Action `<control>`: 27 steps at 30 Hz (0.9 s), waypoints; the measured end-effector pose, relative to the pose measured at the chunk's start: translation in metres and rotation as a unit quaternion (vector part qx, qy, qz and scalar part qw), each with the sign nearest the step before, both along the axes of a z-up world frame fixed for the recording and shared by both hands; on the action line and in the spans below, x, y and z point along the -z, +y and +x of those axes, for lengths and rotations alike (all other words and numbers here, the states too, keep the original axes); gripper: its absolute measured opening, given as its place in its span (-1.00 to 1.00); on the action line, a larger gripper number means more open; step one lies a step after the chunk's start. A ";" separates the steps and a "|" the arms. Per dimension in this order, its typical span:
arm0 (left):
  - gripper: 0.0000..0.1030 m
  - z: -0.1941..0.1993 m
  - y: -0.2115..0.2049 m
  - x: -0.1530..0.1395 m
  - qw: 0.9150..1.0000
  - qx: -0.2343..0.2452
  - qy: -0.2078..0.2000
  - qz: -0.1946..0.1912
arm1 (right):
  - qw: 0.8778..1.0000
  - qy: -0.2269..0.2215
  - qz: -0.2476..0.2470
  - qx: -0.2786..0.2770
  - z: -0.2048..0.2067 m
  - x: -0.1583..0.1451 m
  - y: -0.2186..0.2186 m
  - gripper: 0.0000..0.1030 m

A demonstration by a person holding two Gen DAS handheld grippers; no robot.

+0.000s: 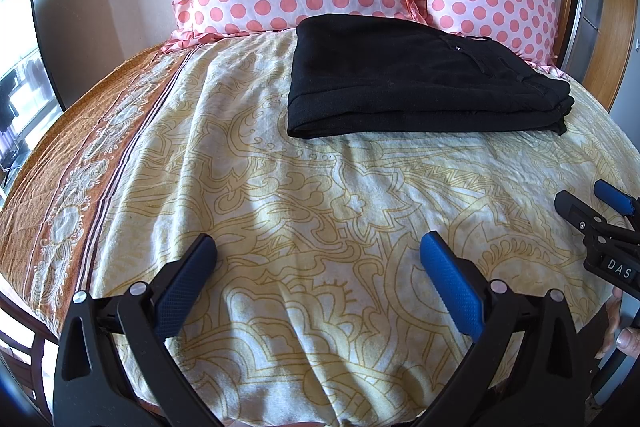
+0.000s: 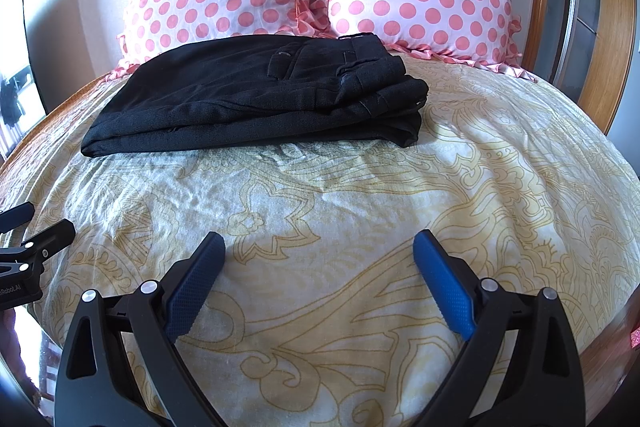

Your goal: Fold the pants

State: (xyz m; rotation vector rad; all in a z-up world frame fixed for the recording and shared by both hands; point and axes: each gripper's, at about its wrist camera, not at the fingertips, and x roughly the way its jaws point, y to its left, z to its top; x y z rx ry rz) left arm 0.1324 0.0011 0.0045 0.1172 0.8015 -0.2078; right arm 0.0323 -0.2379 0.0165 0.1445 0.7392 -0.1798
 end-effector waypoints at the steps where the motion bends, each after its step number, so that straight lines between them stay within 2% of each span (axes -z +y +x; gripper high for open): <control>1: 0.97 0.000 0.000 0.000 1.000 0.000 0.000 0.000 | 1.000 0.000 0.000 0.000 0.000 0.000 0.000 0.88; 27: 0.97 0.000 -0.001 0.000 1.000 -0.001 0.001 0.000 | 1.000 0.000 0.000 0.000 0.001 0.001 0.000 0.91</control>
